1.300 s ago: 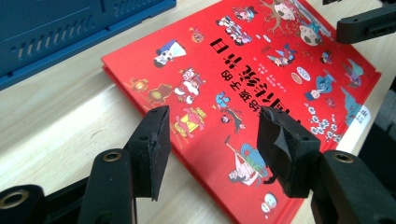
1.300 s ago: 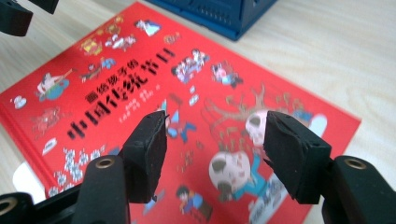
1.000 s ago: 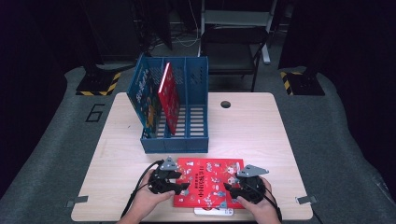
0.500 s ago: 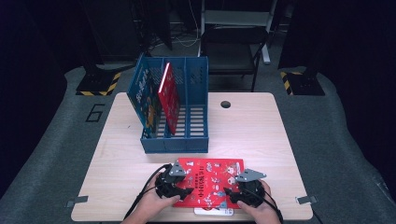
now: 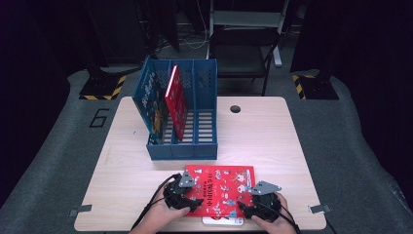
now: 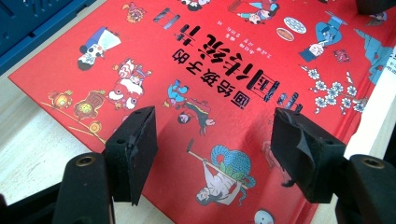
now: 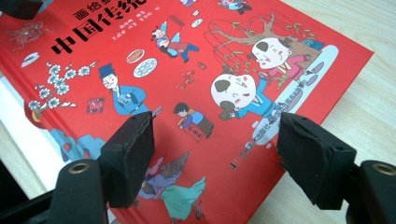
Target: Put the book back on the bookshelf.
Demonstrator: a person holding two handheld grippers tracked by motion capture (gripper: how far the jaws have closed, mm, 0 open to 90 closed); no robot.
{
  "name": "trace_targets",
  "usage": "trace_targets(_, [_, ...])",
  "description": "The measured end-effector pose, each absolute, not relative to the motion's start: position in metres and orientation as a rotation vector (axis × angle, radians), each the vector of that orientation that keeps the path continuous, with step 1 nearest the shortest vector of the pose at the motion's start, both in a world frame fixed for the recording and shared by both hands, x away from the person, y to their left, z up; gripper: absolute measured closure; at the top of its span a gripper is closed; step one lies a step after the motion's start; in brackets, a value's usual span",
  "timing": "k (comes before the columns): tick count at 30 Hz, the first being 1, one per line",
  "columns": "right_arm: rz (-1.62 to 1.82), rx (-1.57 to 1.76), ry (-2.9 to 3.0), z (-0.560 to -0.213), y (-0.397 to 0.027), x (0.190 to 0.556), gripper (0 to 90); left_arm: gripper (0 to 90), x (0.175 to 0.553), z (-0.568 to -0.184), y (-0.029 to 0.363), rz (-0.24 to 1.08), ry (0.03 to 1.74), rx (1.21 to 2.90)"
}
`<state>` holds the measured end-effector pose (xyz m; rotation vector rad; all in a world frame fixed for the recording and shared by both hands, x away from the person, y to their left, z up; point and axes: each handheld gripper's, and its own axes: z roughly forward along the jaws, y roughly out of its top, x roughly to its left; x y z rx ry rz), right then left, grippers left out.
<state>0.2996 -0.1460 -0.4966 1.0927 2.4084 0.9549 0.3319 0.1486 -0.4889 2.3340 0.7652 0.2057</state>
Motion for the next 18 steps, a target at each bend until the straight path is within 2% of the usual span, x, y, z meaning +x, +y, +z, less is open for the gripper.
trace_targets(11, [0.958, 1.138, 2.427, -0.495, -0.161, 0.291, 36.0, 31.0, 0.327, -0.490, 0.144, 0.271, 0.756, 2.358])
trace_targets(18, [0.951, 1.184, 2.430, -0.495, -0.164, 0.285, 31.9, 29.5, 0.327, -0.490, 0.146, 0.244, 0.760, 2.345])
